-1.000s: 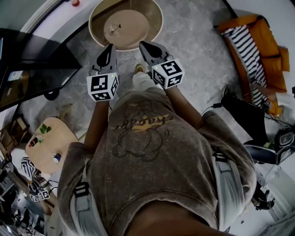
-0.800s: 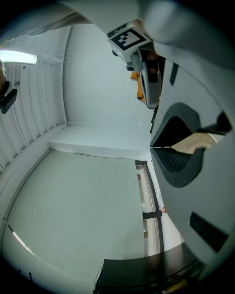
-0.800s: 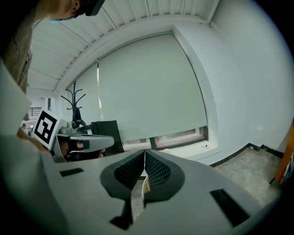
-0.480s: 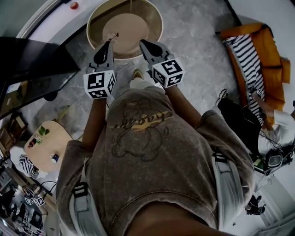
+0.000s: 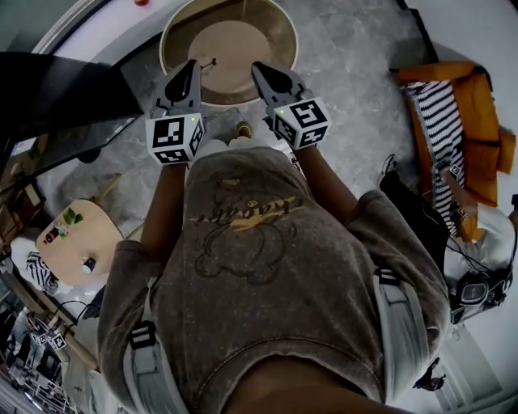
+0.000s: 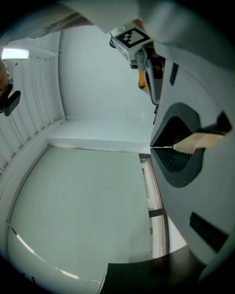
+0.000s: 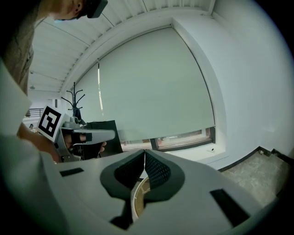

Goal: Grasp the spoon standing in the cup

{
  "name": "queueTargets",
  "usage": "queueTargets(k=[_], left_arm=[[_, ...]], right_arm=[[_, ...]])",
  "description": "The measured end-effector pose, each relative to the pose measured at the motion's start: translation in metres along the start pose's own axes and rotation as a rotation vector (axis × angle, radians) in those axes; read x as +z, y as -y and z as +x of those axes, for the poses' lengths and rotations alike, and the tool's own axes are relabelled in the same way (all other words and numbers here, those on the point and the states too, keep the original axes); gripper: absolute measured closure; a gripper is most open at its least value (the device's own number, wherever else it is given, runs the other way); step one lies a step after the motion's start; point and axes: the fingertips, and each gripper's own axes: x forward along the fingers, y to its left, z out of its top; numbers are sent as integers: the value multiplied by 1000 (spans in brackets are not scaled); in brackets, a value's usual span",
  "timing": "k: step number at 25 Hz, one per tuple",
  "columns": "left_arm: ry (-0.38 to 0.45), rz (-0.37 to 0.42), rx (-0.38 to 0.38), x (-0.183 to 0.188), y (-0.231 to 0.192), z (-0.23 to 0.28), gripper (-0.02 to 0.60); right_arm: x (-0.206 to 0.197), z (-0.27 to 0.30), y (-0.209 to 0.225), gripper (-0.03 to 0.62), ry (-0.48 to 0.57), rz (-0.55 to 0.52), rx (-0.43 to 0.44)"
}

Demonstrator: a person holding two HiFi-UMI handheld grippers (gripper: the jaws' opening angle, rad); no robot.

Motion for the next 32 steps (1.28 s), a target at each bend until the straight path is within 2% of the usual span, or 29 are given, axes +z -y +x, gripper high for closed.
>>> queueTargets(k=[13,22,26,32], left_arm=[[10,6,-33,9,-12,5,565],[-11,-5,-34,-3,-22,4,565],[-13,-7,-34,-8,-35,-6,565],[-37,-25,-24,-36,-41,21,565]], right_arm=[[16,17,-8,576,26,-23,-7],[12,28,-14,576,9,-19,-6],[10,36,-29,576,2,-25,5],[-13,56,-6,576,-14,-5,16]])
